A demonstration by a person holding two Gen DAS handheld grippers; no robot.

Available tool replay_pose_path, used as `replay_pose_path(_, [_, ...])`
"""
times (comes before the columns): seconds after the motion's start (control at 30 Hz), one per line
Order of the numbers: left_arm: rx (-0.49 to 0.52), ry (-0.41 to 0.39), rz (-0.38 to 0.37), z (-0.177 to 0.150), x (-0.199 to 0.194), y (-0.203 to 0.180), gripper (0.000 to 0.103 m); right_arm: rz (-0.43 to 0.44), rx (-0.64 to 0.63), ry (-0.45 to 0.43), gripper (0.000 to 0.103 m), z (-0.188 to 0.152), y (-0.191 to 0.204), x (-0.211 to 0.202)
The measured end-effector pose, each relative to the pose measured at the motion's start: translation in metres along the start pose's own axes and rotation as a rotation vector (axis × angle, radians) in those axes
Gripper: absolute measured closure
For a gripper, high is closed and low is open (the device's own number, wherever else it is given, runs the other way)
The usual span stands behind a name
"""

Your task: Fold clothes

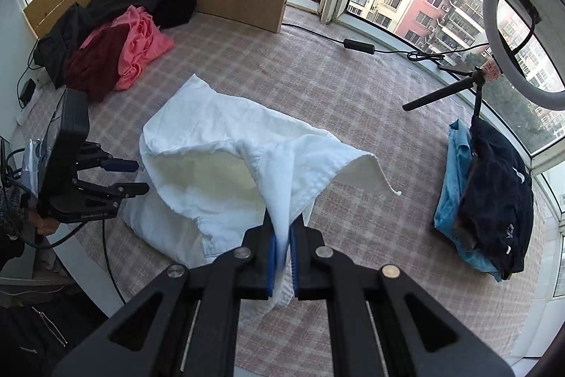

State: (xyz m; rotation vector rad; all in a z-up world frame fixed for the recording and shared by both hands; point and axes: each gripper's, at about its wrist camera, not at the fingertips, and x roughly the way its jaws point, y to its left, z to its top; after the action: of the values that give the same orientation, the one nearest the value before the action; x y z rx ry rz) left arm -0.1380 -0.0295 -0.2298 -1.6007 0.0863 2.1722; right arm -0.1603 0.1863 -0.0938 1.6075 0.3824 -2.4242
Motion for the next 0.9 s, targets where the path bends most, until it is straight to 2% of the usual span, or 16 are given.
replay_pose_path(0.17, [0.026, -0.023, 0.032, -0.012, -0.024, 0.006, 0.065, 0.01, -0.025, 0.025, 0.096, -0.02, 0.016, 0.009])
replay_pose_path(0.27, [0.028, -0.043, 0.0, -0.013, -0.038, 0.009, 0.064, 0.01, -0.061, 0.061, 0.096, -0.041, 0.031, 0.026])
replay_pose_path(0.37, [0.06, -0.066, 0.008, -0.008, -0.048, 0.005, 0.064, -0.039, -0.074, 0.132, 0.096, -0.067, 0.037, 0.058])
replay_pose_path(0.43, [0.078, -0.083, 0.014, 0.001, -0.052, 0.002, 0.062, -0.013, -0.076, 0.21, 0.095, -0.084, 0.037, 0.082])
replay_pose_path(0.53, [0.11, -0.096, -0.002, 0.021, -0.048, -0.007, 0.061, 0.045, -0.074, 0.26, 0.093, -0.101, 0.042, 0.094])
replay_pose_path(0.6, [0.135, -0.097, -0.018, 0.032, -0.04, -0.018, 0.061, 0.099, -0.038, 0.264, 0.084, -0.108, 0.036, 0.086])
replay_pose_path(0.67, [0.17, -0.1, -0.042, 0.04, -0.031, -0.032, 0.061, 0.111, 0.019, 0.245, 0.077, -0.116, 0.022, 0.071])
replay_pose_path(0.77, [0.258, -0.1, -0.095, 0.039, -0.02, -0.063, 0.061, 0.151, 0.139, 0.186, 0.075, -0.127, -0.001, 0.051])
replay_pose_path(0.83, [0.303, -0.087, -0.097, 0.038, -0.013, -0.079, 0.061, 0.177, 0.219, 0.147, 0.066, -0.134, -0.016, 0.039])
replay_pose_path(0.87, [0.315, -0.077, -0.102, 0.039, -0.01, -0.083, 0.061, 0.184, 0.226, 0.143, 0.058, -0.133, -0.012, 0.043])
replay_pose_path(0.9, [0.32, -0.068, -0.106, 0.039, -0.008, -0.085, 0.061, 0.191, 0.232, 0.141, 0.057, -0.132, -0.008, 0.047])
